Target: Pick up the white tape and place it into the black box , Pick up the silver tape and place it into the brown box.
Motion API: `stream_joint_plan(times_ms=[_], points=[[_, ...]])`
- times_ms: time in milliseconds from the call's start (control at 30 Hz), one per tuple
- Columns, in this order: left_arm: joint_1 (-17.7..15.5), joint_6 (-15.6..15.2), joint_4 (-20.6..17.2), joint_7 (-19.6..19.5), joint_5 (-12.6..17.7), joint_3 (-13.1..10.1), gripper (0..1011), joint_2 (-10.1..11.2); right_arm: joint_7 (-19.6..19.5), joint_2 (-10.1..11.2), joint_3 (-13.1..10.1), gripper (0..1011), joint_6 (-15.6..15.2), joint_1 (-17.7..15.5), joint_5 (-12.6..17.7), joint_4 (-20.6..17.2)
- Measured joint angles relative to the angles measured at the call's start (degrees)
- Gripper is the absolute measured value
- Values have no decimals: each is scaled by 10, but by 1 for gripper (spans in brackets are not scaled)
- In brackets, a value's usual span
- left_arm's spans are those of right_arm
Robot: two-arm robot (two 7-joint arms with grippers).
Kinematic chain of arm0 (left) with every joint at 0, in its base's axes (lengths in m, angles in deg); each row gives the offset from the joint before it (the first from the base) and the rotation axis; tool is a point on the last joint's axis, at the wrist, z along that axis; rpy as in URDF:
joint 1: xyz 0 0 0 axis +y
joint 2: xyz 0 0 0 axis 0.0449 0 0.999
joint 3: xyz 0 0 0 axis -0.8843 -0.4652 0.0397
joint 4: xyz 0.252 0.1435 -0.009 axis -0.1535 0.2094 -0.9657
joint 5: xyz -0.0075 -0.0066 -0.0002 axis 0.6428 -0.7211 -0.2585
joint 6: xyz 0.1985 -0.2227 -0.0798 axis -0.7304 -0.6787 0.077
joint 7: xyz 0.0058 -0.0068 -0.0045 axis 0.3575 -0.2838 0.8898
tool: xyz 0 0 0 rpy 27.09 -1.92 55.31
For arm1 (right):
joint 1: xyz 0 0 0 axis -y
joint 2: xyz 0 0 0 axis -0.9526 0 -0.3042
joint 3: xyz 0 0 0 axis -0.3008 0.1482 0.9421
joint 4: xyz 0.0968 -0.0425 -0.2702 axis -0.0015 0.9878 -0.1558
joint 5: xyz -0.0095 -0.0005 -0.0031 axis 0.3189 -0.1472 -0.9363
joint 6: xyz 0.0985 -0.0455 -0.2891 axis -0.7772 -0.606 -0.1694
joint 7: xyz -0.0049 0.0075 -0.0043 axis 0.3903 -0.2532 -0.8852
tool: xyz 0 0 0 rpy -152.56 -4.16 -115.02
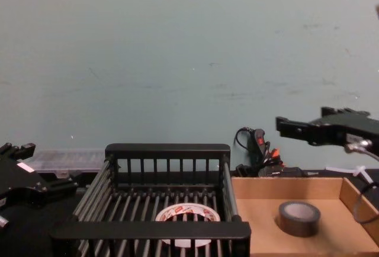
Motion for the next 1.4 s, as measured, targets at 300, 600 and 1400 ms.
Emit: stream_joint_plan(times_ms=[300, 600, 1400], points=[[0, 0, 0, 0, 0, 0, 1001, 0, -7, 11, -26, 1002, -7, -26, -6, 0], [0, 0, 0, 0, 0, 0, 1001, 0, -5, 16, -38, 1002, -17, -45, -12, 6], [0, 0, 0, 0, 0, 0, 1001, 0, -2, 14, -39, 1002, -21, -51, -18, 14]])
